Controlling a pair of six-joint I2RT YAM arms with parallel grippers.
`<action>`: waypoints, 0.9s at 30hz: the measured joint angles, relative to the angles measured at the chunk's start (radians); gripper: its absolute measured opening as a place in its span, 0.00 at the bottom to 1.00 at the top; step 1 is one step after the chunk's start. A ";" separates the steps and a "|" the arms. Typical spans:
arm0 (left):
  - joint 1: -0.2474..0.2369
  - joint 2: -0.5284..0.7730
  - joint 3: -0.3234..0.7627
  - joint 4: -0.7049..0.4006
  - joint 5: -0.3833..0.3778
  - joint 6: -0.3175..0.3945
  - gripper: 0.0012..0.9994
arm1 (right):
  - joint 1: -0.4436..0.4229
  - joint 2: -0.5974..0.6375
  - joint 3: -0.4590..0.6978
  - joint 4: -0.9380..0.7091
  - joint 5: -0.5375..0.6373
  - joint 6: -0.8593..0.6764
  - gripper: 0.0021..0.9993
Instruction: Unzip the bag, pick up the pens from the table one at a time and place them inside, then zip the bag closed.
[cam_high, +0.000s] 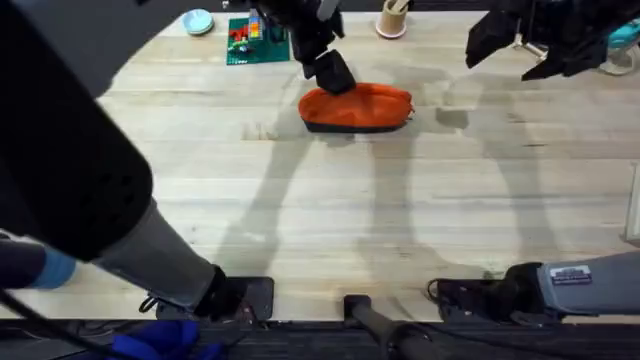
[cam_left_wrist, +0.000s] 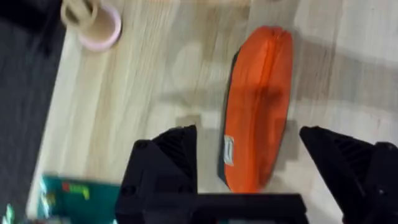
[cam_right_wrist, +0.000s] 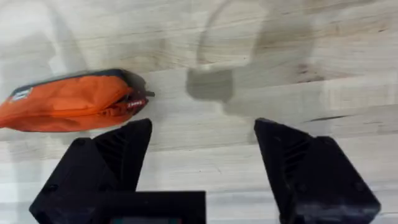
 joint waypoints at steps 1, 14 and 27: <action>0.000 -0.010 0.000 -0.015 -0.023 -0.024 0.99 | 0.002 -0.005 0.006 -0.005 0.000 0.000 1.00; 0.000 -0.221 0.000 -0.128 -0.258 -0.392 0.99 | 0.106 -0.121 0.016 -0.074 -0.032 -0.020 1.00; 0.042 -0.291 0.000 -0.289 -0.323 -0.596 0.99 | 0.276 -0.138 0.019 -0.120 -0.056 -0.049 1.00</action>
